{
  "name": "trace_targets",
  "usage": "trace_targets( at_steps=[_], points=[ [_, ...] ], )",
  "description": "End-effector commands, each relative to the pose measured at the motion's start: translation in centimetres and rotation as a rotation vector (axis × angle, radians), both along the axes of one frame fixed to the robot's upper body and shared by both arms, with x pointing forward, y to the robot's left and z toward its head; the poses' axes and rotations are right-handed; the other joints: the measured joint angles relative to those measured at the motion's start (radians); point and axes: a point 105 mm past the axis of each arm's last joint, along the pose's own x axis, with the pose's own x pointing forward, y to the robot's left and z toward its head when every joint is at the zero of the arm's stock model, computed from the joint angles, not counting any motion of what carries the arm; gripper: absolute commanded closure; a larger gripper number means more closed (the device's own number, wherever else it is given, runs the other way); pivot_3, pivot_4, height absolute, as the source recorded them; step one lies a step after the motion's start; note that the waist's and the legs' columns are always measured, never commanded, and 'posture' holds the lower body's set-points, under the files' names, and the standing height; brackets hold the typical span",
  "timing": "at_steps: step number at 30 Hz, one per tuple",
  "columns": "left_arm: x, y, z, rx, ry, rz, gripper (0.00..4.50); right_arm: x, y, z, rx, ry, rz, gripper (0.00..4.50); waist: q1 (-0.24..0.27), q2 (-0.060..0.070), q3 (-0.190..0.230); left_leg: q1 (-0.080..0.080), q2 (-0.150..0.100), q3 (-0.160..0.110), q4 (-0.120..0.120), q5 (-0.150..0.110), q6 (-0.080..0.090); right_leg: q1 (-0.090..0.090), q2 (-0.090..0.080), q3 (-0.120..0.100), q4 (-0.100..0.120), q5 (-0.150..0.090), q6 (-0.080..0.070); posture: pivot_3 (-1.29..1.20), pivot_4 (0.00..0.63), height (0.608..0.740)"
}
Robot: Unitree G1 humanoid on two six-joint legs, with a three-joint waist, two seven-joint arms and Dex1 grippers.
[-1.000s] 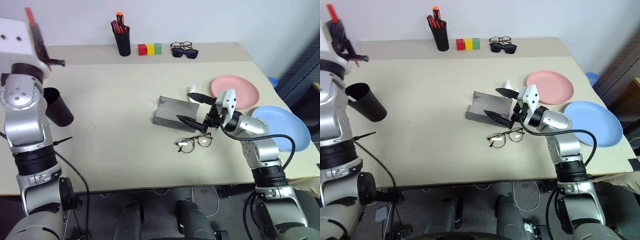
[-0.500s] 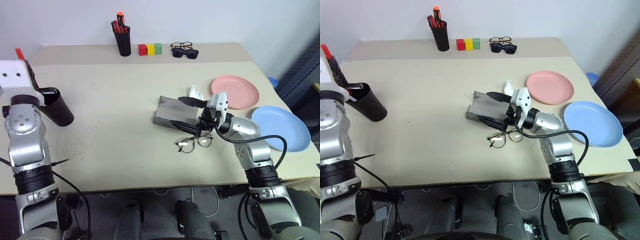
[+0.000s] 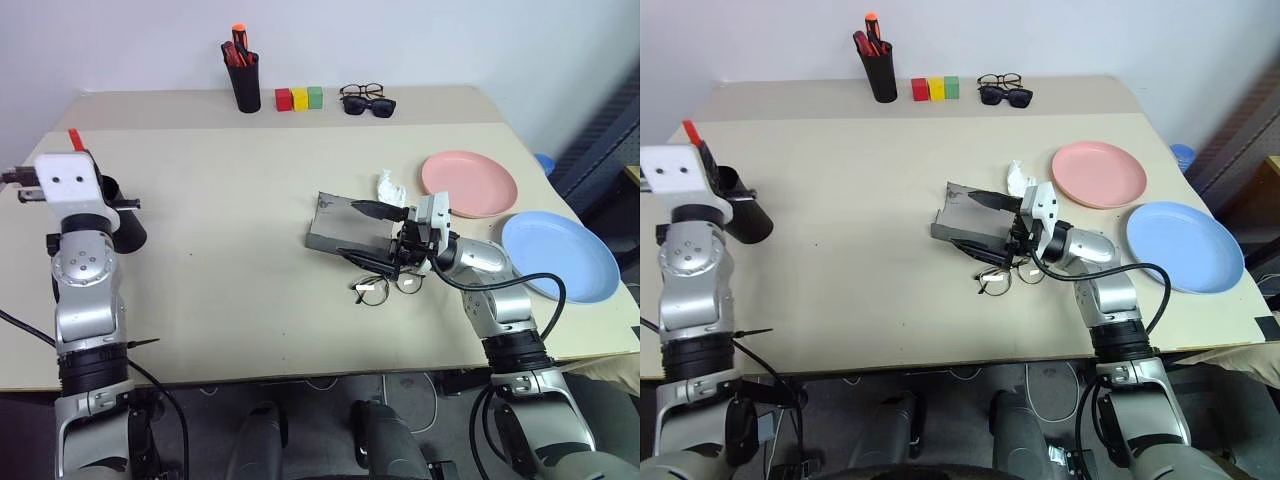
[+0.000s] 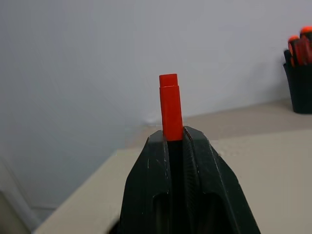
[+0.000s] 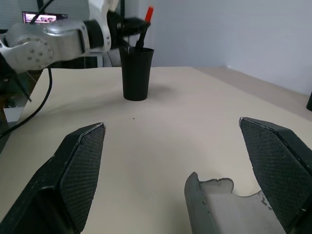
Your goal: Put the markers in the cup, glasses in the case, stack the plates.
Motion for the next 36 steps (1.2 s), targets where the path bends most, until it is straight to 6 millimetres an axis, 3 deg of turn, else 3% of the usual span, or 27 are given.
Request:
trace_targets(
  at_steps=[1,5,8,12,17,19,24,29,36],
  points=[
    [-0.8,0.3,1.0,0.035,-0.055,0.03,3.32,0.1,0.1,1.3,0.016,-0.06,0.006,0.0,0.0,0.0,0.0,0.0,0.0,0.0,0.0,0.0,0.0,0.0,0.0,0.0,0.0,0.0,0.0,0.0,0.15,0.74],
    [-1.1,-1.3,1.6,-0.023,-0.095,-0.057,1.28,0.3,-0.4,1.3,0.011,-0.063,-0.014,0.0,0.0,0.0,0.0,0.0,0.0,0.0,0.0,0.0,0.0,0.0,0.0,0.0,0.0,0.0,0.0,0.0,0.15,0.74],
    [-1.0,-4.5,3.0,-0.104,-0.087,-0.267,1.28,0.5,-1.2,1.2,0.0,-0.057,-0.047,0.0,0.003,0.0,0.0,-0.001,0.0,0.0,0.0,0.0,0.0,0.0,0.0,0.0,0.0,0.0,0.0,0.0,0.15,0.74],
    [-0.3,-10.3,3.5,-0.113,0.124,-0.647,1.28,0.2,-3.2,0.6,-0.033,-0.035,-0.117,0.0,0.004,0.0,0.0,-0.001,0.0,0.0,0.001,0.0,0.0,0.0,0.0,0.0,0.0,0.0,0.0,0.0,0.15,0.74],
    [-0.1,-16.7,0.8,-0.014,0.546,-1.152,1.28,-1.6,-6.5,-0.4,-0.118,0.019,-0.266,0.0,0.0,0.0,0.0,-0.001,0.0,0.0,0.0,0.0,0.0,0.0,0.0,0.0,0.0,-0.002,-0.004,0.0,0.15,0.74],
    [0.3,-17.9,-0.1,0.074,0.666,-1.283,1.28,-2.8,-7.7,-0.5,-0.147,0.049,-0.333,0.0,0.0,0.0,0.0,-0.001,0.0,0.0,0.0,0.0,0.0,0.0,0.0,0.0,0.0,-0.003,-0.004,0.0,0.15,0.74],
    [2.5,-18.9,-2.3,0.328,0.853,-1.407,1.28,-5.3,-9.6,-1.2,-0.179,0.124,-0.464,0.0,-0.003,0.0,0.0,0.0,0.0,0.0,0.0,0.0,0.0,0.0,0.0,0.0,-0.001,-0.003,-0.005,0.0,0.15,0.74],
    [4.9,-21.4,-2.2,0.519,0.903,-1.505,1.28,-8.0,-11.6,-1.6,-0.189,0.179,-0.582,0.0,0.02,-0.001,0.0,-0.005,-0.001,0.0,0.003,0.0,0.0,-0.002,-0.001,0.0,-0.004,-0.003,-0.005,0.0,0.15,0.74],
    [4.6,-24.6,-3.0,0.65,0.961,-1.65,1.28,-11.3,-13.8,-2.3,-0.219,0.231,-0.706,0.0,0.027,-0.001,0.001,-0.007,-0.001,0.001,0.005,-0.003,0.004,-0.002,-0.002,0.0,-0.006,-0.003,-0.005,0.0,0.15,0.74]
  ],
)
